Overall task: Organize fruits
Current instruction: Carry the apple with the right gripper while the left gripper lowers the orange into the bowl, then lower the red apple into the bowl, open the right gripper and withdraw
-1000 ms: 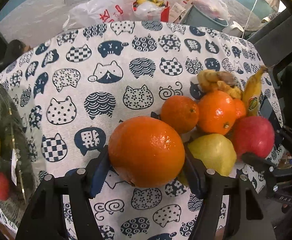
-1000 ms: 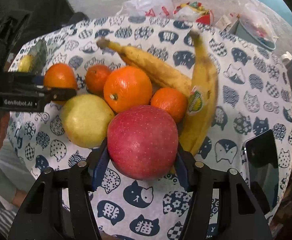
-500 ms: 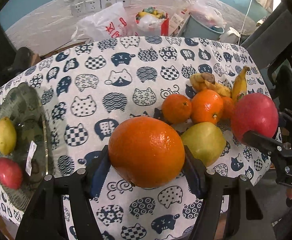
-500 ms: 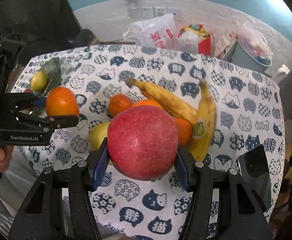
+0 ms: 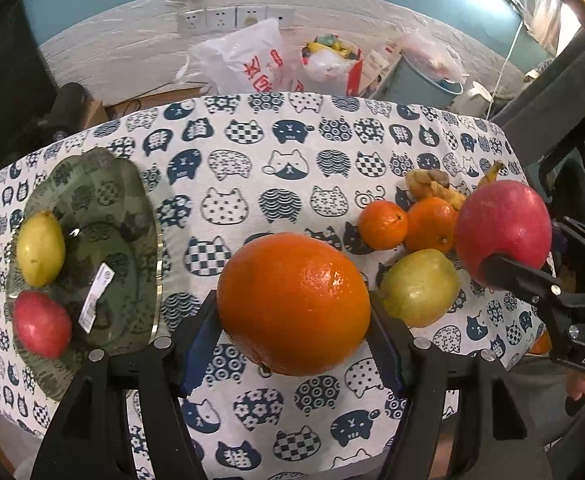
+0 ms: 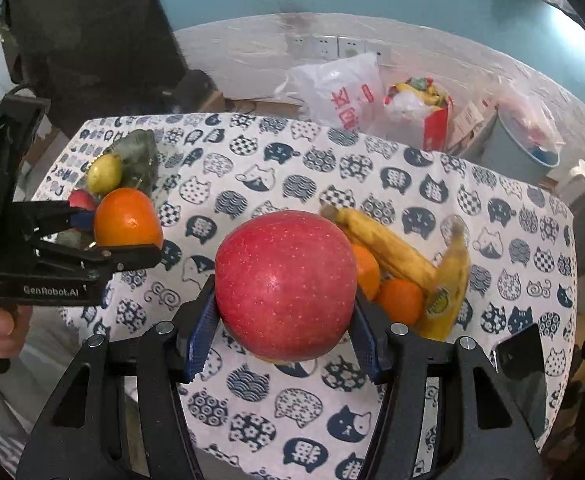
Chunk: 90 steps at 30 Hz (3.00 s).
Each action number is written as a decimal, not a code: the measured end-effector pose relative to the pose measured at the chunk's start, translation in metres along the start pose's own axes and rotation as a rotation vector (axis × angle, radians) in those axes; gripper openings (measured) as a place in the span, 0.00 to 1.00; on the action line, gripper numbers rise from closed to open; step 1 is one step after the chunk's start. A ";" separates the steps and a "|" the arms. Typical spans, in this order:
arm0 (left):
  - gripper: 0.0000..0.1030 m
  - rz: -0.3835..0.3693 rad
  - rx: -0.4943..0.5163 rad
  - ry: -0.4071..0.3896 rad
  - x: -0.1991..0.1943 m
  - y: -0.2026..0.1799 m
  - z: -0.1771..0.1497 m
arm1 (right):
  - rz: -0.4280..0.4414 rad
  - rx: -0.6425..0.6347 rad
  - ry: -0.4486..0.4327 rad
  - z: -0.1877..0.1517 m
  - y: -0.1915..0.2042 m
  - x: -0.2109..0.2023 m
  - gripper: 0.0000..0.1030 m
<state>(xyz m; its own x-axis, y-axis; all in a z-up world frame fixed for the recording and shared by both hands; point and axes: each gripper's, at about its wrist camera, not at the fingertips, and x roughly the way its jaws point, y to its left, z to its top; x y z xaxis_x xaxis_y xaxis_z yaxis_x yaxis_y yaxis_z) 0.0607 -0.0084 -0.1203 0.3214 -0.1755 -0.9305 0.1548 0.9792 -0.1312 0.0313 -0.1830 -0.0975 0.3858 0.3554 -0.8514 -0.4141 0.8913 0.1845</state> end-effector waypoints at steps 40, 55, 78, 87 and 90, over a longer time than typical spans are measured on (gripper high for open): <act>0.68 0.077 -0.290 -0.025 -0.019 0.158 -0.054 | 0.183 -0.190 0.044 0.085 0.163 0.083 0.57; 0.68 0.057 -0.361 0.053 0.008 0.189 -0.075 | 0.220 -0.226 0.113 0.094 0.209 0.121 0.57; 0.68 0.077 -0.349 0.047 -0.008 0.196 -0.083 | 0.177 -0.232 0.255 0.076 0.216 0.170 0.57; 0.68 0.075 -0.349 0.045 -0.010 0.192 -0.080 | 0.213 -0.176 0.181 0.082 0.206 0.151 0.67; 0.68 0.074 -0.337 0.039 -0.013 0.187 -0.078 | 0.215 -0.157 0.172 0.083 0.201 0.145 0.67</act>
<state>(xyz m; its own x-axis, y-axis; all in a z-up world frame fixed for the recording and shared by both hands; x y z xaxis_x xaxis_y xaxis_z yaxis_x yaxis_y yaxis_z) 0.0123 0.1851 -0.1597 0.2834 -0.1048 -0.9532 -0.1874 0.9688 -0.1622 0.0728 0.0710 -0.1435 0.1356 0.4665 -0.8741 -0.5988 0.7414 0.3029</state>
